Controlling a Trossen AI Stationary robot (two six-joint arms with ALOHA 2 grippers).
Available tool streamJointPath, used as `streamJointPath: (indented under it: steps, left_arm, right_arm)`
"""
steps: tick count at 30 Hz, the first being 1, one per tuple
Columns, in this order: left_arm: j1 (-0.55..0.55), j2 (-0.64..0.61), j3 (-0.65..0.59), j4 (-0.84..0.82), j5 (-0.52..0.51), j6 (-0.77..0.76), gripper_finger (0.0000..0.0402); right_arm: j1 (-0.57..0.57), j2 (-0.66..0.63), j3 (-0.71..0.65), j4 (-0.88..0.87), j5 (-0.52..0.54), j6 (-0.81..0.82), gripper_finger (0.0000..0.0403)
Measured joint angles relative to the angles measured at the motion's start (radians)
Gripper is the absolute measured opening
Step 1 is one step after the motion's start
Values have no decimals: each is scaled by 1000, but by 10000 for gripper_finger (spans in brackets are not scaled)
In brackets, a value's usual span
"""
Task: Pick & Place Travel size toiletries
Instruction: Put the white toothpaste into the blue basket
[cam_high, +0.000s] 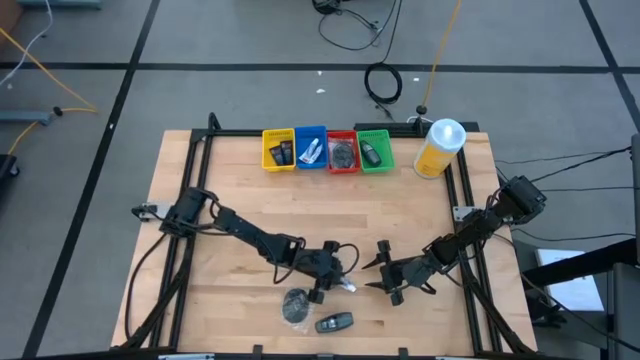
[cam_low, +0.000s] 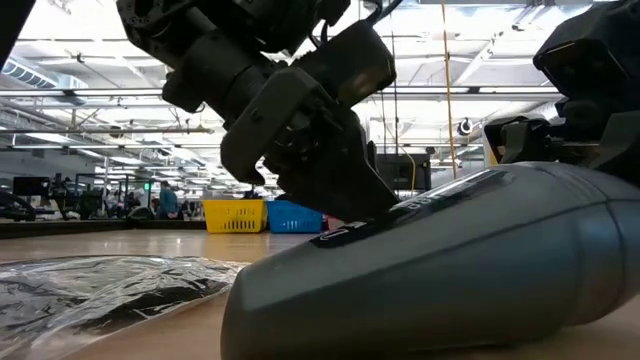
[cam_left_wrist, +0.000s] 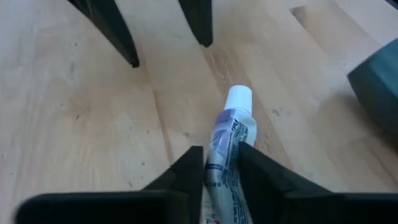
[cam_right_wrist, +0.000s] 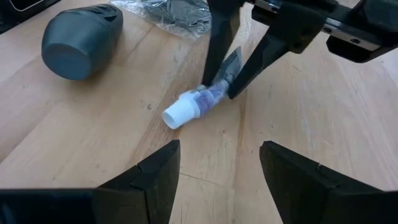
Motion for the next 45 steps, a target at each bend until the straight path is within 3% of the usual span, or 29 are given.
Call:
streamJointPath:
  steps: [6,19,25,30,37,45]
  left_arm:
    - [-8,-2,1,-7,-27,-65,9]
    - [-52,-101,0,-114,-381,-281,3]
    - [-3,-211,0,-297,-522,-448,3]
    - [141,-282,0,-394,-550,-510,5]
    - [444,-285,0,-353,-549,-471,4]
    - [700,-210,0,-258,-384,-522,10]
  right_arm:
    - [0,0,0,0,1,0,212]
    - [0,0,0,-2,0,2,212]
    - [0,0,0,1,1,4,212]
    - [-1,0,0,0,3,9,212]
    - [-27,0,0,-1,0,-2,212]
    - [-32,0,0,-6,-1,-3,212]
